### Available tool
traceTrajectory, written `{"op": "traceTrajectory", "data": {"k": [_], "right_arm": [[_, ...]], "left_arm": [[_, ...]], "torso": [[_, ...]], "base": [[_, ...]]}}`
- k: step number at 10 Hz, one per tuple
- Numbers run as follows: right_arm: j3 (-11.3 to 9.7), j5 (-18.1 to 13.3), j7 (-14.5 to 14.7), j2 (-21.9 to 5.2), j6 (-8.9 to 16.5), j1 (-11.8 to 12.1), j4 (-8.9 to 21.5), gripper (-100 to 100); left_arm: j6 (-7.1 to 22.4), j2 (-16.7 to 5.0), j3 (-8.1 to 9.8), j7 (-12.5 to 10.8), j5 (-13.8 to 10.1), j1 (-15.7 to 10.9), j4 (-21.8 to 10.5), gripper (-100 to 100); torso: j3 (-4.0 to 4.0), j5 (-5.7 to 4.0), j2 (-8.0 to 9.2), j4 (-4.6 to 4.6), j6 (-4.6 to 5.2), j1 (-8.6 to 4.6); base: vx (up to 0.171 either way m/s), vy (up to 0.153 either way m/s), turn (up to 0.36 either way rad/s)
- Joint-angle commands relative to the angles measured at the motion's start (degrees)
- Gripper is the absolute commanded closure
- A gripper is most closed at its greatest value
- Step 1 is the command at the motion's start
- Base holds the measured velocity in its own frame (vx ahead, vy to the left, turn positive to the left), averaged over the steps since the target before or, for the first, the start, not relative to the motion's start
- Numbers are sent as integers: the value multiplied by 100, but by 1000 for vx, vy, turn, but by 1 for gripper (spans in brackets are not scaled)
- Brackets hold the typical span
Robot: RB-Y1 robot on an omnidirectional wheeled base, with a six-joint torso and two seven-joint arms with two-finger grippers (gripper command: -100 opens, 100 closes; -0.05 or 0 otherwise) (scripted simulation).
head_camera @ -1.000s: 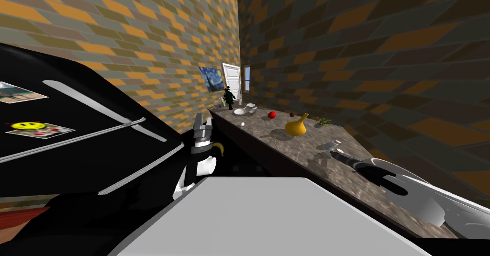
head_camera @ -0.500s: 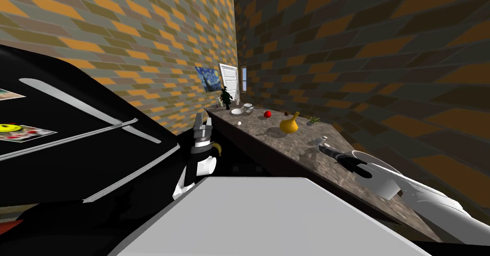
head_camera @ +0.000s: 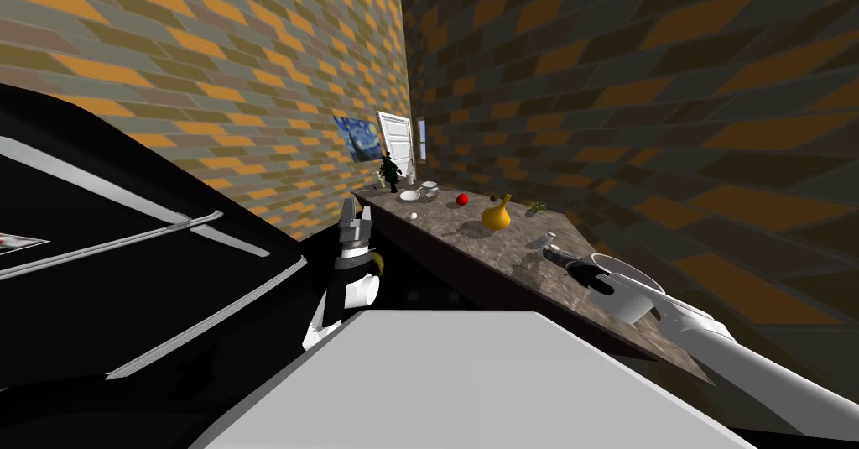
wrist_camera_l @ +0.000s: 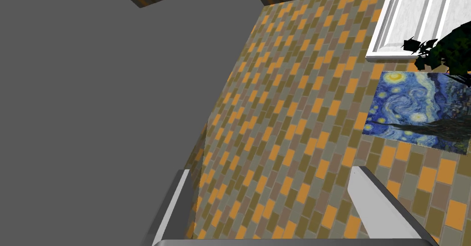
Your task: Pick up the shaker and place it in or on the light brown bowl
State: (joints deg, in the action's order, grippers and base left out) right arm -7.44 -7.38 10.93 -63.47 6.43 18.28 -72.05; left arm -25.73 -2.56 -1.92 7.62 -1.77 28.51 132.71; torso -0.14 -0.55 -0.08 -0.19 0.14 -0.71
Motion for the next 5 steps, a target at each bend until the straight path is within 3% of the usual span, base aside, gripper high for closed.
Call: {"op": "traceTrajectory", "data": {"k": [1,2,3,5], "right_arm": [[-220,144,141,-13,286,-263,-229,100],[-220,144,141,-13,481,-263,-229,100],[-443,322,419,95,671,-528,-535,100],[-443,322,435,95,997,-594,-601,100]], "left_arm": [[0,0,0,0,0,0,0,0],[0,0,0,0,0,-1,0,0],[0,0,-1,0,0,-1,0,0],[0,0,0,0,0,-1,0,0]], "torso": [[0,0,0,0,0,0],[2,-2,3,2,-11,-4],[-1,0,-2,0,-6,2],[4,-3,7,2,-4,-10]], "base": [[-49,-78,-121],[-28,-37,23],[-40,-87,-185],[-37,-59,-43]]}}
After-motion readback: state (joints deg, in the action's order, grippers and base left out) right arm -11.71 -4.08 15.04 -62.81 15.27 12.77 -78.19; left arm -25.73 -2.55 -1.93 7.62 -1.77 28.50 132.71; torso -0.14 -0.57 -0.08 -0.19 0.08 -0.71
